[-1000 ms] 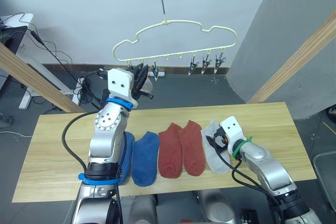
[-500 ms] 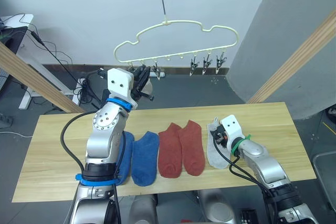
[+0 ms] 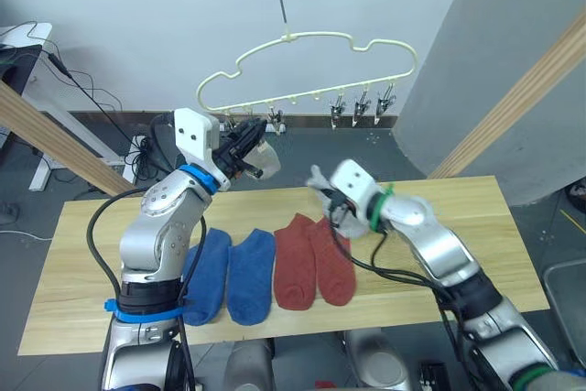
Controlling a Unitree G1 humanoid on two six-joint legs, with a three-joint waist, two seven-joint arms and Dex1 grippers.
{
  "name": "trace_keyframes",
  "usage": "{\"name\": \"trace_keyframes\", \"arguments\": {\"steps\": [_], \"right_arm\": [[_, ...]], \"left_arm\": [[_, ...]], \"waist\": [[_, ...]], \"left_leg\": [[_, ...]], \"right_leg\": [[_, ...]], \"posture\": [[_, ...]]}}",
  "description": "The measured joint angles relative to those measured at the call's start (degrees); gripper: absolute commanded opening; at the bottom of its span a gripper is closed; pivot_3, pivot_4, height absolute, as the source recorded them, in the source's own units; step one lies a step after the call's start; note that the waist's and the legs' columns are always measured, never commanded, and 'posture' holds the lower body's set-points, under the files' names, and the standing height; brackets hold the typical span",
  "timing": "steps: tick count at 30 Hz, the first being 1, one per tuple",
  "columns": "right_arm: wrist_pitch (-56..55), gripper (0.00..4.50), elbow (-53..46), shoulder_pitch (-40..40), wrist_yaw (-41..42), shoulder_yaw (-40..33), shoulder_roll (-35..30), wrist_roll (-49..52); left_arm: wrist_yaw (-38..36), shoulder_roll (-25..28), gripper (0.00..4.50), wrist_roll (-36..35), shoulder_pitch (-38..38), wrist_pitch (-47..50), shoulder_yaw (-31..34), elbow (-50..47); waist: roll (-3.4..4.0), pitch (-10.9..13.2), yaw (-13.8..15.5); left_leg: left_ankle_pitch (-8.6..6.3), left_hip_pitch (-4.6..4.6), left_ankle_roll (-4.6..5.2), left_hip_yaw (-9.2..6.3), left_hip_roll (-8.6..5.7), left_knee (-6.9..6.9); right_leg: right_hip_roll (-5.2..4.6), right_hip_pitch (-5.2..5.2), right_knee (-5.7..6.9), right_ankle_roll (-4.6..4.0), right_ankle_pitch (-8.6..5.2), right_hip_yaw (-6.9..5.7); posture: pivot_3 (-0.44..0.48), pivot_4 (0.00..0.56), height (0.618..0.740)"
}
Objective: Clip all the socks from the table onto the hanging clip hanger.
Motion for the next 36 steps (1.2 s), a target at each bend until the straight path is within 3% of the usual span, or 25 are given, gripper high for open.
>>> {"name": "trace_keyframes", "arguments": {"steps": [7, 13, 36], "right_arm": [[-0.24, 0.00, 9.60, -8.41, 1.83, 1.98, 6.53, -1.62], [-1.34, 0.00, 13.24, -10.43, 1.64, 2.10, 9.96, -2.34], [-3.43, 0.00, 15.00, -13.61, -0.64, 0.10, 15.05, -3.72]], "left_arm": [[-0.01, 1.29, 0.22, -1.57, -0.84, 1.98, 0.94, -0.23], [-0.02, 1.29, 0.22, -1.72, -0.94, 2.72, 0.86, -0.27], [-0.94, 0.95, 0.22, -1.21, -0.80, 2.20, 0.69, -0.13]], "waist": [[-0.08, 0.06, 0.42], [-0.09, 0.07, 0.25], [-0.08, 0.07, 0.09]], "left_leg": [[-0.01, -0.14, -0.01, 0.04, -0.10, -0.01], [-0.01, -0.10, -0.01, 0.02, -0.09, 0.00], [-0.01, -0.10, -0.01, 0.02, -0.08, 0.01]], "right_leg": [[-0.22, -0.03, -0.13, -0.02, 0.01, -0.08], [-0.20, -0.05, -0.02, -0.02, 0.02, -0.09], [-0.20, -0.05, 0.01, -0.03, 0.02, -0.09]], "posture": [[-0.231, 0.324, 0.740], [-0.234, 0.320, 0.740], [-0.244, 0.313, 0.740]]}}
